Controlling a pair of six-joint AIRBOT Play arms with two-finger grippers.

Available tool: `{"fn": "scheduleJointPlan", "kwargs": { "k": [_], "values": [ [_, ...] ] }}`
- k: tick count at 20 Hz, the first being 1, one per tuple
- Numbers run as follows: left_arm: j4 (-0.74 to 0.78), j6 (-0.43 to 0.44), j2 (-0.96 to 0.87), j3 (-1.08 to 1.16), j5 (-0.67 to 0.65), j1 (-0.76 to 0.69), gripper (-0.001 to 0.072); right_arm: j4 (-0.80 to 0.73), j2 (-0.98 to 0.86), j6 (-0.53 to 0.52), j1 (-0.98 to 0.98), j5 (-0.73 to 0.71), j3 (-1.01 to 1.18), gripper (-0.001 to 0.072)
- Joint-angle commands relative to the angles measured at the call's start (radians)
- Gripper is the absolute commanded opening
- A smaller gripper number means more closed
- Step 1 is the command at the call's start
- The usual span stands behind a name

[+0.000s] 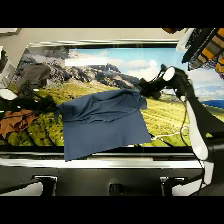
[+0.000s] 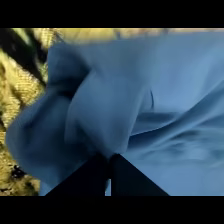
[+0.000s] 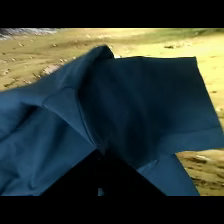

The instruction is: Fold the clothes and pants, and hang the long-sleeved shirts on hangers.

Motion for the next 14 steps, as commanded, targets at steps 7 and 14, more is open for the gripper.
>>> {"fn": "scheduleJointPlan", "kwargs": {
  "k": [7, 14],
  "values": [
    [0.012, 0.046, -0.025, -0.016, 0.019, -0.018, 0.0018, 0.057, 0.082, -0.441, -0.266, 0.391, -0.004, 0.0483],
    [0.003, 0.045, -0.004, -0.016, 0.007, -0.016, 0.0019, 0.179, 0.184, -0.681, -0.302, 0.344, -0.543, 0.0472]
  ]
}}
